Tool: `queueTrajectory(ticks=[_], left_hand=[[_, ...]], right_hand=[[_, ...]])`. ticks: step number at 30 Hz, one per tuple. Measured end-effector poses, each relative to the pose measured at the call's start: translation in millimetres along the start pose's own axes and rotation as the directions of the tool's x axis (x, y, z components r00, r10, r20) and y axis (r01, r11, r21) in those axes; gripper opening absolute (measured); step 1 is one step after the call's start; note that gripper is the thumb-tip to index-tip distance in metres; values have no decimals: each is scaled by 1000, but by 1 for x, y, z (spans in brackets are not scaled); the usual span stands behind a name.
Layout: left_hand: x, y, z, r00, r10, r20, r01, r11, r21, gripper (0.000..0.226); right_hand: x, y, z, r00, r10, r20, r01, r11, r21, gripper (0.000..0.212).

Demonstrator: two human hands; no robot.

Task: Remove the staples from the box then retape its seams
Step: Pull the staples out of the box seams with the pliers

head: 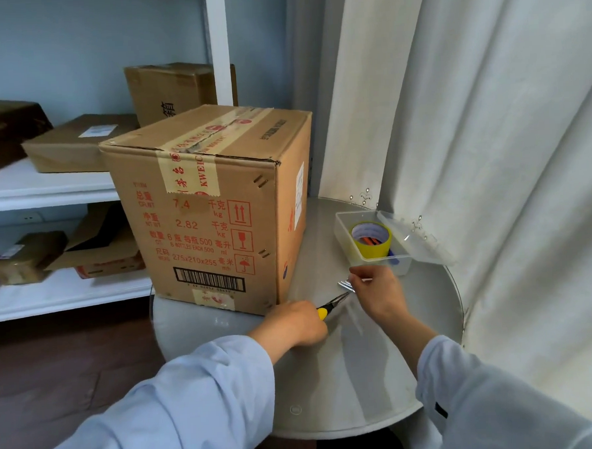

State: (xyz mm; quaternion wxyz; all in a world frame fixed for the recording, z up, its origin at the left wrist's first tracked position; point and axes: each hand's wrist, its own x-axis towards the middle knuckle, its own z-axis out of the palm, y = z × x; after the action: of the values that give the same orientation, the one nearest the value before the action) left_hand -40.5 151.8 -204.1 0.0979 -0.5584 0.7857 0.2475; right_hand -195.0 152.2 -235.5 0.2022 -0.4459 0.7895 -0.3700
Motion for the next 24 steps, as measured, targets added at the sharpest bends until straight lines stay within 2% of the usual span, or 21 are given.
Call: queueTrajectory(ticks=[5, 8, 10, 13, 17, 19, 21, 24], left_hand=[[-22, -17, -16, 990, 116, -81, -112, 992, 57, 21], [-48, -35, -51, 951, 198, -236, -192, 980, 47, 13], [-70, -47, -79, 898, 251, -362, -226, 968, 111, 15], [-101, -68, -114, 793, 300, -530, -199, 950, 239, 17], [-122, -89, -151, 672, 268, -690, -137, 961, 241, 29], [-124, -97, -169, 617, 234, -751, -126, 972, 199, 32], [-122, -106, -185, 603, 193, -774, -112, 981, 158, 31], [-113, -119, -197, 688, 150, -710, -84, 988, 127, 31]], right_hand=[[-5, -50, -27, 993, -115, -35, 115, 993, -10, 30], [-18, -87, -38, 978, -197, -70, 199, 980, 16, 31], [-28, -112, -42, 957, -267, -114, 276, 958, 80, 31], [-47, -150, -41, 921, -361, -146, 388, 887, 253, 29], [-63, -190, -36, 914, -377, -149, 406, 838, 365, 41], [-67, -199, -36, 910, -380, -166, 413, 861, 296, 37], [-70, -204, -34, 865, -471, -171, 490, 866, 97, 34], [-75, -206, -29, 829, -543, -135, 538, 840, -76, 38]])
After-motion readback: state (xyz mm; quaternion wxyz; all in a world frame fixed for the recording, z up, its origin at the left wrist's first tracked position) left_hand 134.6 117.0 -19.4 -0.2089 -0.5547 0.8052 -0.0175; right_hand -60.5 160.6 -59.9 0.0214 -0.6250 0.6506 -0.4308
